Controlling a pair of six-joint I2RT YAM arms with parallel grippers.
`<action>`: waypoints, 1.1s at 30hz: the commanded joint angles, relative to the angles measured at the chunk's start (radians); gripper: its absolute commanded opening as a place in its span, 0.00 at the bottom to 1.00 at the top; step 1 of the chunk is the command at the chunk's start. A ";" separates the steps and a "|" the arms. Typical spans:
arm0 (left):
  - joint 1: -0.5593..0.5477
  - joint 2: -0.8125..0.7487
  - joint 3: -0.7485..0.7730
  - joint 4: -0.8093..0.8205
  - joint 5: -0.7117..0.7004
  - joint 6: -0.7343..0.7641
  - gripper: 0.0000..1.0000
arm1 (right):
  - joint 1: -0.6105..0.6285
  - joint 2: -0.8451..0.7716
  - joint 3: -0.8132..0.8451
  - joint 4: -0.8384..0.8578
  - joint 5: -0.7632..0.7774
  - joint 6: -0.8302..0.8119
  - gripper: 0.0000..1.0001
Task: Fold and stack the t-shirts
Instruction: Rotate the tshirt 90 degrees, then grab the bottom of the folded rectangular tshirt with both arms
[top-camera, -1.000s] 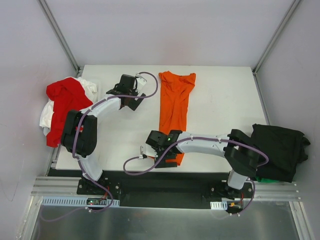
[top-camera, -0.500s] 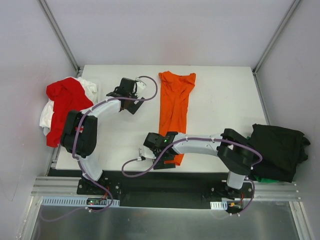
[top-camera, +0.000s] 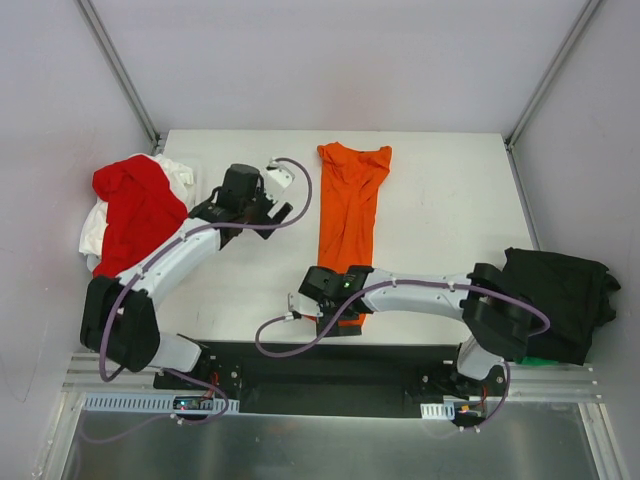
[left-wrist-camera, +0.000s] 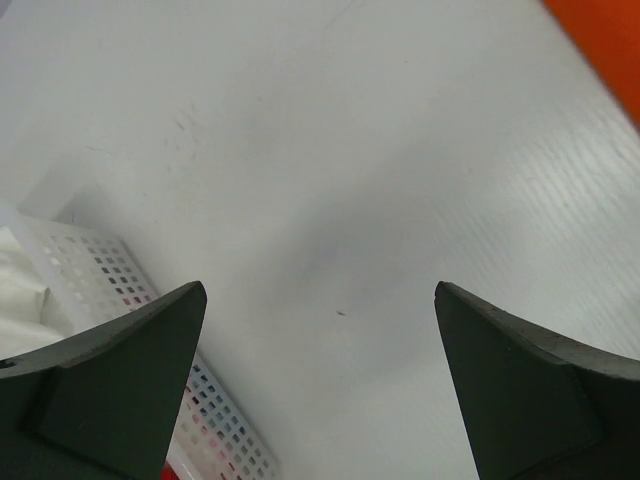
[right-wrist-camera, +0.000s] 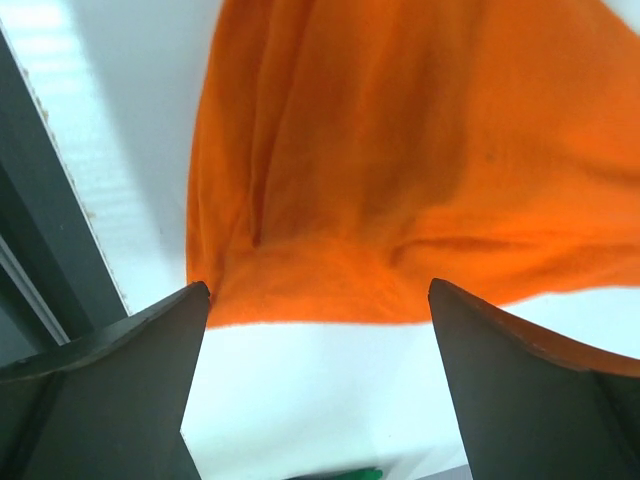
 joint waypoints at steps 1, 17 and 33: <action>-0.096 -0.130 -0.089 -0.086 0.116 0.035 0.99 | 0.016 -0.118 -0.033 -0.032 0.042 0.031 0.96; -0.274 -0.266 -0.244 -0.217 0.312 0.072 0.99 | 0.045 -0.206 -0.188 -0.021 -0.008 0.021 0.93; -0.298 -0.249 -0.311 -0.226 0.641 0.068 0.97 | 0.096 -0.266 -0.271 0.135 0.094 -0.017 0.91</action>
